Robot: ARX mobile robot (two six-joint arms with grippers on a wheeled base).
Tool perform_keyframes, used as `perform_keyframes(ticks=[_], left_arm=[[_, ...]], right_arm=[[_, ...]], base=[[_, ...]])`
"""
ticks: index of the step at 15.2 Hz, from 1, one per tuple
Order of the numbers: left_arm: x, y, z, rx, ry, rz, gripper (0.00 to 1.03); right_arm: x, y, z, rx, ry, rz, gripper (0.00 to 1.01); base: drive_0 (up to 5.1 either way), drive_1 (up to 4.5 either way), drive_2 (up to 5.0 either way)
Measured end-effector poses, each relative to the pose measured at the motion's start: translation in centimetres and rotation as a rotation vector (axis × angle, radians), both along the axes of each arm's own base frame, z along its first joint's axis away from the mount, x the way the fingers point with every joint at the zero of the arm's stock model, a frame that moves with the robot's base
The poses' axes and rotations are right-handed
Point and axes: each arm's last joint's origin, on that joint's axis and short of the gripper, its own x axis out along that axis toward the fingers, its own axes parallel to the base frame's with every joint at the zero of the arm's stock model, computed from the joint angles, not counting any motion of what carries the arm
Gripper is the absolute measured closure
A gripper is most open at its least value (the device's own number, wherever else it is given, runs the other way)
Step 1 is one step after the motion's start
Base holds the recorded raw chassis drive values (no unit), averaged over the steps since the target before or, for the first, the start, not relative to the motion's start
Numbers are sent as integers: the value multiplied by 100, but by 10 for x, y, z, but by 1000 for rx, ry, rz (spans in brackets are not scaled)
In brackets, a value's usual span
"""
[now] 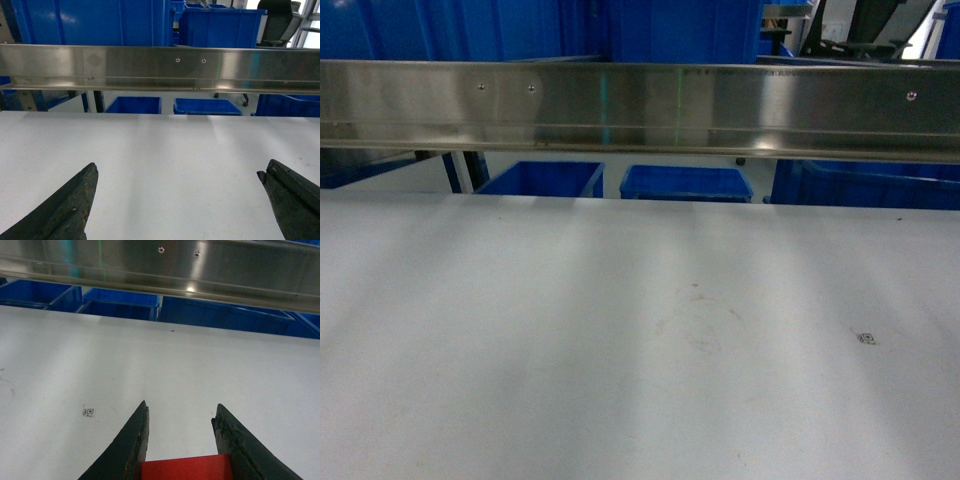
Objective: Place magnetic block on left shelf second layer
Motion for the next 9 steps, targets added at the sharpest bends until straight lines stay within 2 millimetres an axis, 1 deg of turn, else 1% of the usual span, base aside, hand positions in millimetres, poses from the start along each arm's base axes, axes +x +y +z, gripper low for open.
perform_keyframes(ticks=[5,7,9], left_arm=[[0,0,0,0,0,0,5],[0,0,0,0,0,0,5],[0,0,0,0,0,0,5]], right_arm=[[0,-5,3,12,-19,-1,67],[1,-5,8,10,-71,5,67],[0,-5,10,10,-84,5,67]], base=[[0,0,0],[0,0,0],[0,0,0]])
